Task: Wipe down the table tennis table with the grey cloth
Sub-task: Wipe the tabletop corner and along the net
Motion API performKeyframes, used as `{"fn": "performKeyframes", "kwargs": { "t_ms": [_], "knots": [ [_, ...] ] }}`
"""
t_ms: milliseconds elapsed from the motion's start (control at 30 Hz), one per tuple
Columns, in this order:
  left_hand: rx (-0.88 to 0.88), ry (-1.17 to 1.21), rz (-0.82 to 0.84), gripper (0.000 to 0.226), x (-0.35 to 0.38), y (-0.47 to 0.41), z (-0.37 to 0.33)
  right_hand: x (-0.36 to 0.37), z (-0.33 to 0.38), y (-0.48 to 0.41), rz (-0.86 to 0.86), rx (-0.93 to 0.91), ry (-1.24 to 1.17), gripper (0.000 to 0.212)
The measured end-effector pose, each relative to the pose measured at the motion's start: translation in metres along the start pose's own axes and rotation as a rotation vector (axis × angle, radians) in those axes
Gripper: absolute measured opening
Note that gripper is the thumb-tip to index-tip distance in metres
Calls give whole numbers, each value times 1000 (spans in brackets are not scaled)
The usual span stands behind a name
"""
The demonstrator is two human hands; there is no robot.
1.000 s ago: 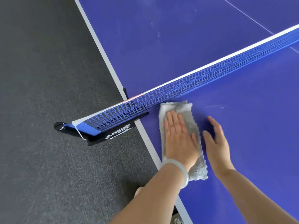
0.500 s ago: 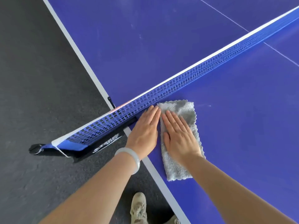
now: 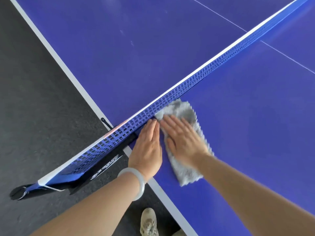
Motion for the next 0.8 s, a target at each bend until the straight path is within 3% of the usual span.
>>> {"fn": "performKeyframes", "kwargs": {
  "t_ms": [67, 200, 300, 367, 467, 500, 567, 633, 700, 800],
  "knots": [
    [22, -34, -7, 63, 0, 1, -1, -14, -61, -12, -53, 101, 31, 57],
    [22, -58, -21, 62, 2, 0, 0, -34, -164, -6, -215, 575, -16, 56],
    [23, -82, -32, 61, 1, 0, -1, -23, -139, -5, -259, 768, -57, 59],
    [21, -67, -28, 60, 1, 1, -1, -7, -74, -8, -294, 630, -70, 60],
    [28, -68, -32, 57, 0, 2, -1, 14, 28, 13, -186, 253, -50, 57],
    [33, -76, -35, 56, -1, 2, -1, 16, 41, 31, -150, 166, -29, 57],
    [52, -94, -47, 55, -1, 3, -1, 10, 17, 76, -127, 164, -19, 56],
    [56, -123, -57, 55, 0, 3, 0, -4, -40, 128, -183, 368, 10, 55],
    [46, -153, -63, 56, 0, 2, 2, -20, -97, 169, -219, 695, -15, 55],
    [53, -175, -85, 56, 0, 1, -1, -21, -105, 168, -282, 1042, -55, 59]
  ]
}}
Point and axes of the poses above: each hand's wrist, its own y-axis away from the middle knuckle, its own x-axis out of the palm, z = x × y, the point moved 5 cm from there along -y, towards the middle knuckle, and after that the axes turned 15 degrees about -x, right-handed, at the moved point
